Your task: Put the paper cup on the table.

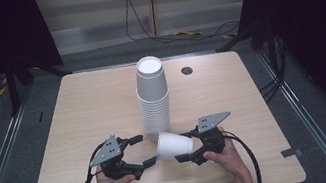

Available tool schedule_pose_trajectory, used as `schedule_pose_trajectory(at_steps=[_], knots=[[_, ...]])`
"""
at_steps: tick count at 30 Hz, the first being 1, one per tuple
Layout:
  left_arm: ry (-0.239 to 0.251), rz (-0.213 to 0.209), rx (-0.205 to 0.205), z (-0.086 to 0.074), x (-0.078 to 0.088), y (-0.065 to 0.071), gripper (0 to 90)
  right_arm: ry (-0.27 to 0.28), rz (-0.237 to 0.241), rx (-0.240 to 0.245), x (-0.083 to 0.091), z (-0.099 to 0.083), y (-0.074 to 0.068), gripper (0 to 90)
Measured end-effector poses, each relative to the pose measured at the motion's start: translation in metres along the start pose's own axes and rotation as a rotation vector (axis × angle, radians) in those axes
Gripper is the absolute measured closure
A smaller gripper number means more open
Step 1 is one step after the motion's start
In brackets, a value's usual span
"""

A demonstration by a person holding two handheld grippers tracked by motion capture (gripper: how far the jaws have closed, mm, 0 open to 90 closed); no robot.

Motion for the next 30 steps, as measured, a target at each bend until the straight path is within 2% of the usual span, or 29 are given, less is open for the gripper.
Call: schedule_pose_trajectory(at_steps=[3, 6, 9, 11, 17, 22, 28, 30], knots=[[-0.008, 0.014, -0.014, 0.001, 0.000, -0.001, 16.5, 0.027, -0.009, 0.016, 0.000, -0.002, -0.001, 22.7], [-0.003, 0.006, -0.015, 0.003, -0.001, -0.001, 16.5, 0.068, 0.014, 0.018, 0.002, -0.004, -0.001, 22.6], [0.018, -0.009, -0.005, 0.005, -0.003, 0.000, 15.9, 0.087, 0.020, 0.028, 0.002, -0.006, -0.002, 22.6], [0.021, 0.000, 0.001, 0.006, -0.005, -0.001, 15.9, 0.092, 0.018, 0.035, 0.002, -0.006, -0.002, 22.6], [0.014, -0.040, -0.002, 0.010, -0.009, -0.001, 15.7, 0.116, 0.041, 0.047, -0.002, -0.007, -0.003, 22.7], [-0.004, -0.049, -0.023, 0.014, -0.013, -0.004, 15.5, 0.120, 0.048, 0.047, -0.004, -0.007, -0.003, 22.7], [-0.004, -0.073, -0.024, 0.013, -0.018, -0.006, 14.9, 0.138, 0.078, 0.044, -0.006, -0.006, -0.004, 22.6], [-0.001, -0.074, -0.017, 0.013, -0.019, -0.007, 11.5, 0.144, 0.091, 0.046, -0.005, -0.005, -0.004, 22.7]])
Point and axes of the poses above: each handheld gripper's, and its own axes: x roughly backward along the jaws, z roughly out of its top, y roughly to its right, the point moved 4 cm from there along -x, roughly forward along the jaws, and after that the axes turned 14 degrees about -x, right-handed, at the moved point
